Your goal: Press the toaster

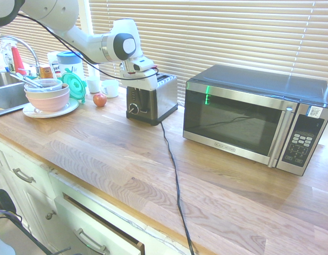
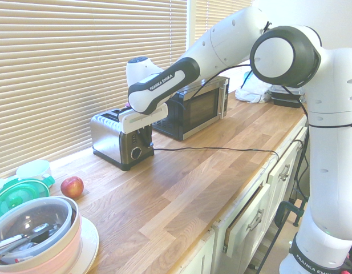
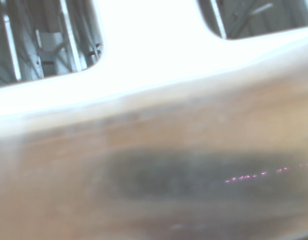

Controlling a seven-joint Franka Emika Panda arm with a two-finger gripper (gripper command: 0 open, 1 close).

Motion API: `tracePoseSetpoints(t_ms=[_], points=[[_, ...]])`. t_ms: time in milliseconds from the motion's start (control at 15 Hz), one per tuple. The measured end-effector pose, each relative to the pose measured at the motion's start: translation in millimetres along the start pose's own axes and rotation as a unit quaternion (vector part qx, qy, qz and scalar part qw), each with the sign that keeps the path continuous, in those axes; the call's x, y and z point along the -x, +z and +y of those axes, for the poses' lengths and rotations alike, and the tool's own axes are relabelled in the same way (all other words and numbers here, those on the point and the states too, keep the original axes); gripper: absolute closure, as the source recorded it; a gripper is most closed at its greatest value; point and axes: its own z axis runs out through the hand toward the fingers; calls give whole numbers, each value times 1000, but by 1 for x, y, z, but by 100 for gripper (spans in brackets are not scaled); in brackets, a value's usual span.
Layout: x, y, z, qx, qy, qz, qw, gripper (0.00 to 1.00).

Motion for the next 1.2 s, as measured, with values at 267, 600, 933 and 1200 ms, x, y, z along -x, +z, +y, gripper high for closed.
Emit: tracePoseSetpoints(t_ms=[267,600,933,1200], points=[[-2,-4,2,-1,5,-2,1000,100],[-26,-56,62,-43,45,27,998,100],[20,-101,118,-56,25,47,997,100],[63,-88,129,-39,10,42,998,100]])
